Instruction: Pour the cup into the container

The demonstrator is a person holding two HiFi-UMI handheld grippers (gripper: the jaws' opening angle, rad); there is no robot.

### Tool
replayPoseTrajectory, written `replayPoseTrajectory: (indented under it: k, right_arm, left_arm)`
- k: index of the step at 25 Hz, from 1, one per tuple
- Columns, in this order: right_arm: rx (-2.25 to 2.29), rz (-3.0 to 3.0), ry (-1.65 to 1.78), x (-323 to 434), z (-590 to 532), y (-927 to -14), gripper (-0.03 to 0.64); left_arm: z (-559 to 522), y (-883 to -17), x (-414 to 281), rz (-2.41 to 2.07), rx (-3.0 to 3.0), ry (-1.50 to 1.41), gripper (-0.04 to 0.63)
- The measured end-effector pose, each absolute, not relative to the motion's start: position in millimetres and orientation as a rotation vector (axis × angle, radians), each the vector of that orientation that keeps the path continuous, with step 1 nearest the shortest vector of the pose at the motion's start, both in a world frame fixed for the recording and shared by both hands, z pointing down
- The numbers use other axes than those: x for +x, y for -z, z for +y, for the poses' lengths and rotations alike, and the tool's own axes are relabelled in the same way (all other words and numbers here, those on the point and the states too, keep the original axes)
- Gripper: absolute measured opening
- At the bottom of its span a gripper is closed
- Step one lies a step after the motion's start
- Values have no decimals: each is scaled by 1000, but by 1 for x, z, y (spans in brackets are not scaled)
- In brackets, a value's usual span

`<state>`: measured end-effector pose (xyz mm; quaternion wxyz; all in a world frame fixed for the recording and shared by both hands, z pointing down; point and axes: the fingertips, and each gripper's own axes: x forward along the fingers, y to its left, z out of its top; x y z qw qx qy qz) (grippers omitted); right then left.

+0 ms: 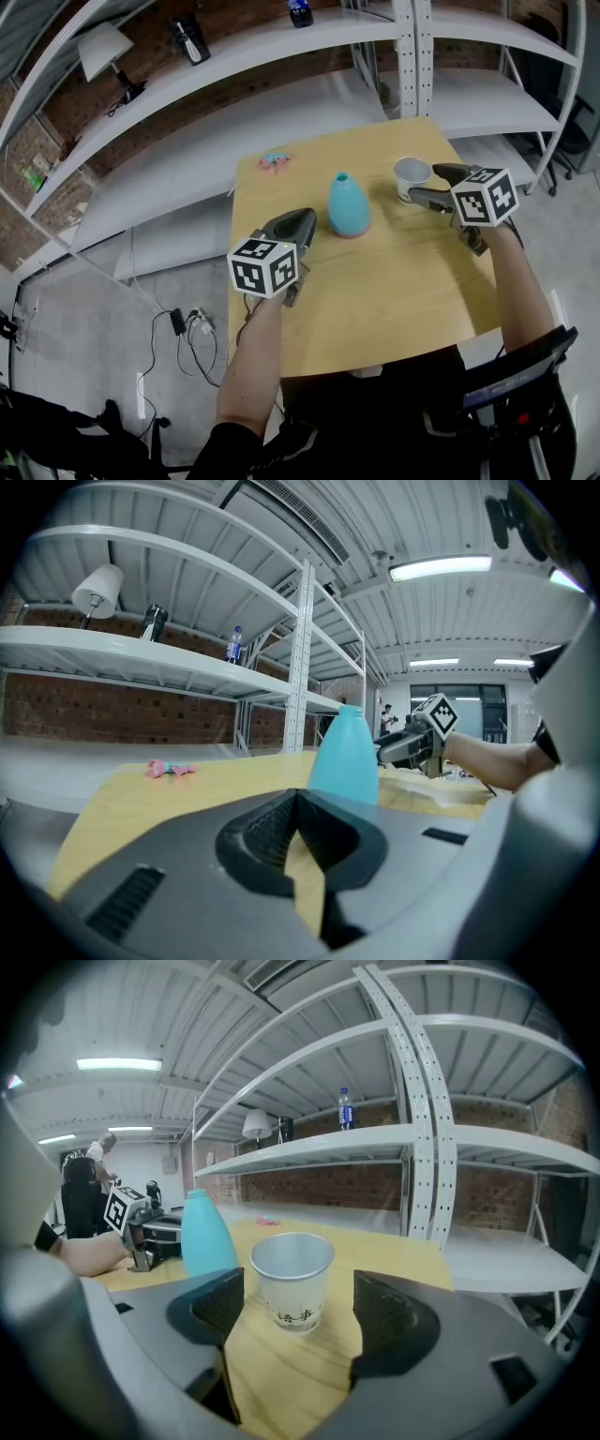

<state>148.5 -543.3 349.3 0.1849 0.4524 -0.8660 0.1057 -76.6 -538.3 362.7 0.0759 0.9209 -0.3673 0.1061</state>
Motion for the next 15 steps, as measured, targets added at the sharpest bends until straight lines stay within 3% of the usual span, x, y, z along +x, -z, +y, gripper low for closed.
replayPoseTrajectory:
  k: [10,11,12,15]
  right_arm:
    - [1474,-2538,-209,173,-512,-298,345]
    - [1500,-2552,-192,174,-508,-292,321]
    - [1520,-2567,-179,175,-504,-287,254]
    - [1525,-2598,-160,171,-486,-280,194]
  left_arm:
    - [-513,-334,-86,-1076,2808,-191,-5]
    - [-507,-327,-84,-1075,2824,-173,-5]
    - [-499,-319,-81,-1069,2842,-152,-5]
    - [-469,-296,-71,-1048,2888,-72,-5]
